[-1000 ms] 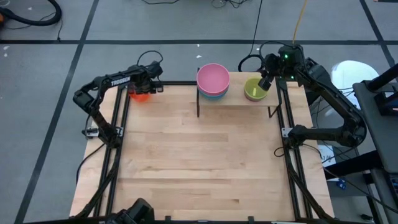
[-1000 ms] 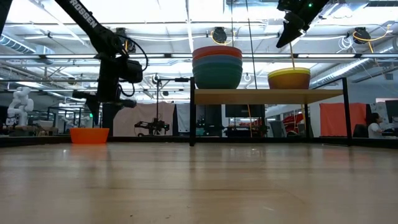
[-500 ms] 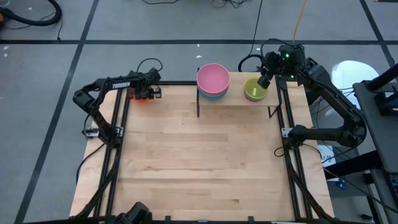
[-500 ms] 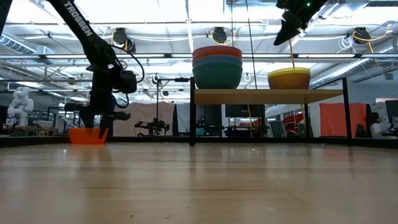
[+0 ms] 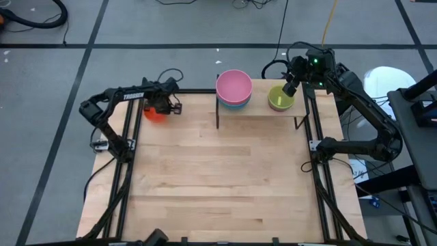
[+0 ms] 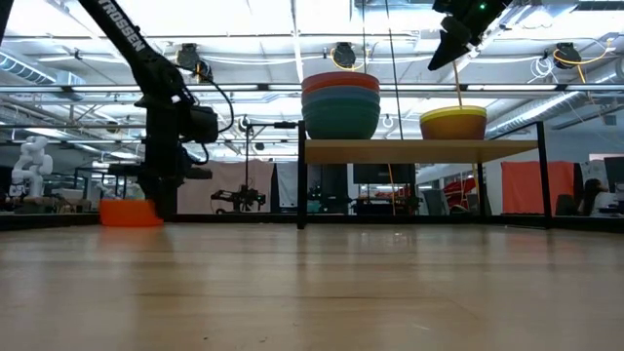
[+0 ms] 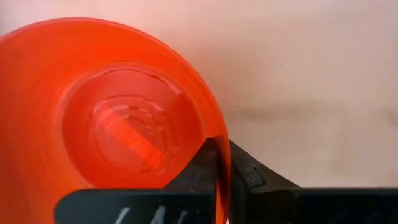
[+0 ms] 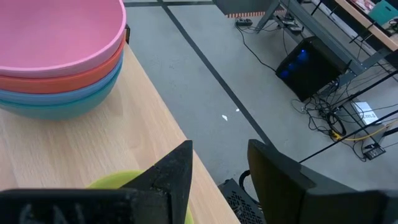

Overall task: Place and stack bowls onto a shelf
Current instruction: Stack the orange bowl on top of the yellow bowl on the shelf

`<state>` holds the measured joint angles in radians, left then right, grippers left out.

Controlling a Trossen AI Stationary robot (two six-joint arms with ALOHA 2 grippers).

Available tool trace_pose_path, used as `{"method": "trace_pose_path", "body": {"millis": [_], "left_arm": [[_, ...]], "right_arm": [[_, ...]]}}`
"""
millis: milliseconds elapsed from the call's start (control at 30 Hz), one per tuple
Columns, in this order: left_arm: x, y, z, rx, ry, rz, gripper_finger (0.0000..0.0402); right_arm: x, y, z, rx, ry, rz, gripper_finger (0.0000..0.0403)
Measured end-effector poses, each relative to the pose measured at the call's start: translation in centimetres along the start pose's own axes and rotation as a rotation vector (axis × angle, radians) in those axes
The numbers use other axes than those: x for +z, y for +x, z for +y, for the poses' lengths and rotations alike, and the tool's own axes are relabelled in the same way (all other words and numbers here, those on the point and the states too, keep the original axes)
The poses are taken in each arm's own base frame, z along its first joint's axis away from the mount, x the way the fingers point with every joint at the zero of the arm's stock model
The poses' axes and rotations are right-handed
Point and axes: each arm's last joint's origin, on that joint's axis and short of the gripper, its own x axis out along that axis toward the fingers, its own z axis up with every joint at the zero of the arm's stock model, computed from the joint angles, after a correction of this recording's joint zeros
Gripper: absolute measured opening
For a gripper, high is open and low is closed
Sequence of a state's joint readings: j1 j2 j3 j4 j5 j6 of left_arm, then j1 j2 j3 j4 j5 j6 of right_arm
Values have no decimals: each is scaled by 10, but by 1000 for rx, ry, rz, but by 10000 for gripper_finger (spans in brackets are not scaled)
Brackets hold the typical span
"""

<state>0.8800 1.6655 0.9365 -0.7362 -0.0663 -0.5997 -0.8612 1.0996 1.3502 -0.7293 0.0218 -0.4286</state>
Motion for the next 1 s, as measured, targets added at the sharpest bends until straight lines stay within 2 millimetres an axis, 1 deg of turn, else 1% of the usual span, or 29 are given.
{"method": "trace_pose_path", "body": {"millis": [200,300,467,567,633,733,800,900,1000], "left_arm": [[-33,-16,-34,-153,194,75,5],[-57,-26,-55,-235,288,103,5],[-103,-41,-90,-311,379,154,4],[-127,-56,-114,-395,436,149,3],[-139,-70,-131,-487,456,127,3],[-148,-95,-154,-648,455,71,3],[-150,-114,-168,-756,465,19,3],[-149,-141,-182,-903,474,-66,3],[-143,-166,-191,-1019,448,-141,3]], "right_arm": [[0,0,0,0,-1,0,146],[0,0,0,0,-2,0,146],[0,0,0,1,-2,0,146],[0,0,0,1,-2,0,146],[0,0,0,1,-2,0,146],[0,0,0,1,3,0,146],[0,0,0,12,26,-5,146],[0,0,4,118,45,-34,146],[2,-1,8,264,39,-93,146]]}}
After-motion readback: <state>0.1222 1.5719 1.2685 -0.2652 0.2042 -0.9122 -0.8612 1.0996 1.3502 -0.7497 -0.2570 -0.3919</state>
